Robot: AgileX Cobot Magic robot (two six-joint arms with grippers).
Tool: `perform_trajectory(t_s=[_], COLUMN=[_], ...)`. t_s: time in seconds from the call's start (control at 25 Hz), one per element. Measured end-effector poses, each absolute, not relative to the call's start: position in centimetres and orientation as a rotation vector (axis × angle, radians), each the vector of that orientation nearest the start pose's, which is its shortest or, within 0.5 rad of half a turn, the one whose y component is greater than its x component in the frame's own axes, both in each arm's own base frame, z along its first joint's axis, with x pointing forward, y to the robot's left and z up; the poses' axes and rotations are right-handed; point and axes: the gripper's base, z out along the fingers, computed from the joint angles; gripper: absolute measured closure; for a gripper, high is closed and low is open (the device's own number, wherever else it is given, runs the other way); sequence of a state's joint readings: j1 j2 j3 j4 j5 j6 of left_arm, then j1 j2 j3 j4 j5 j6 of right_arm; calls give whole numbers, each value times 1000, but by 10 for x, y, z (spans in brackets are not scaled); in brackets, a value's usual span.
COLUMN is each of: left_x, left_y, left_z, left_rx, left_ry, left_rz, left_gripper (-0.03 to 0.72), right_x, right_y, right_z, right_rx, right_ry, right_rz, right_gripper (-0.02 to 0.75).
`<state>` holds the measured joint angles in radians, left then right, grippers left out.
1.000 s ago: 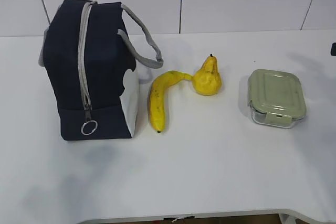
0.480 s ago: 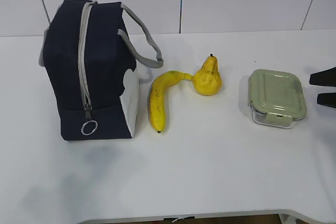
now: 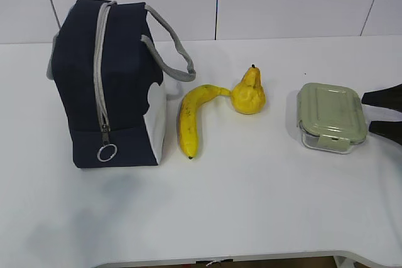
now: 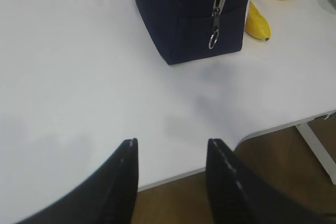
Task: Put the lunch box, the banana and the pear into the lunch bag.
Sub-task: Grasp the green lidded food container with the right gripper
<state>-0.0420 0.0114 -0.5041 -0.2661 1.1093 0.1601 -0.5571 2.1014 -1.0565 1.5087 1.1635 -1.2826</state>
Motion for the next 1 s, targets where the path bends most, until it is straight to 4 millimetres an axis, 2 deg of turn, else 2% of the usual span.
perform_trajectory(t_s=[0.44, 0.68, 1.0], left_x=[-8, -8, -8], left_y=[-21, -21, -21], left_z=[277, 277, 277], left_rx=[229, 229, 229], left_ry=[2067, 2067, 2067], left_rz=[-249, -249, -249], left_gripper=[383, 383, 383], right_x=[348, 352, 355], right_y=[-119, -110, -106], right_z=[120, 120, 107], right_rx=[421, 404, 436], right_ry=[2104, 2110, 2111], right_rz=[1258, 1273, 1309], right_gripper=[92, 96, 96])
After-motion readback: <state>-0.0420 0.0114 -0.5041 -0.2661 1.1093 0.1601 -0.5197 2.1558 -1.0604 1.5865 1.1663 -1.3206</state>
